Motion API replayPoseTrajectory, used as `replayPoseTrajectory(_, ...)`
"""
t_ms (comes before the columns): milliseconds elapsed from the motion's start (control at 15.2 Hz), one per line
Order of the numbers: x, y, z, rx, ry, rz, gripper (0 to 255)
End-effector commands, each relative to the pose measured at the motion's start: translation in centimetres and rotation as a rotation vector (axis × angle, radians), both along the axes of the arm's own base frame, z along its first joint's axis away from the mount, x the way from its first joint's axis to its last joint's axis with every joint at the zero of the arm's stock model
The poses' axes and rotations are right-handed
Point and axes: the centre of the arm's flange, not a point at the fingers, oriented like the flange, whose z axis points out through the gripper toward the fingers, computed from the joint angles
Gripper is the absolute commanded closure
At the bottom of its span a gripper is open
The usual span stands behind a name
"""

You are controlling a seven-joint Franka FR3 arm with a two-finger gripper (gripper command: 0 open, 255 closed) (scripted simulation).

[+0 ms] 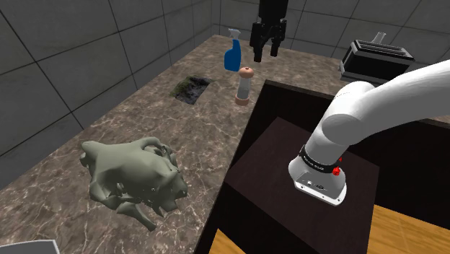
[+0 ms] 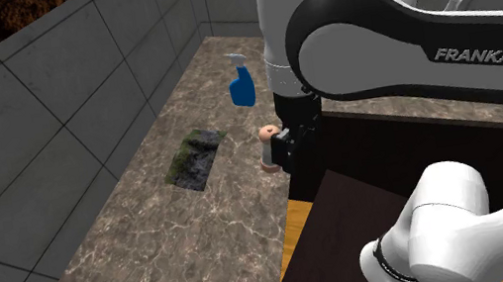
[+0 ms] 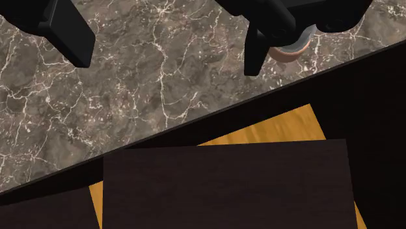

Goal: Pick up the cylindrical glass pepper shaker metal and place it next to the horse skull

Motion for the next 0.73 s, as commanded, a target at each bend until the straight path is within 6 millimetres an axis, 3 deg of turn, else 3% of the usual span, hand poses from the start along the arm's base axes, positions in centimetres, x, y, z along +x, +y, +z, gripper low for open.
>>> replayPoseTrajectory(0,0.0,0.0,0.0,0.0,0.0,0.0,0)
replayPoseTrajectory(660,5.1,-9.8,-6.8,0.049,-0.108,0.034,0)
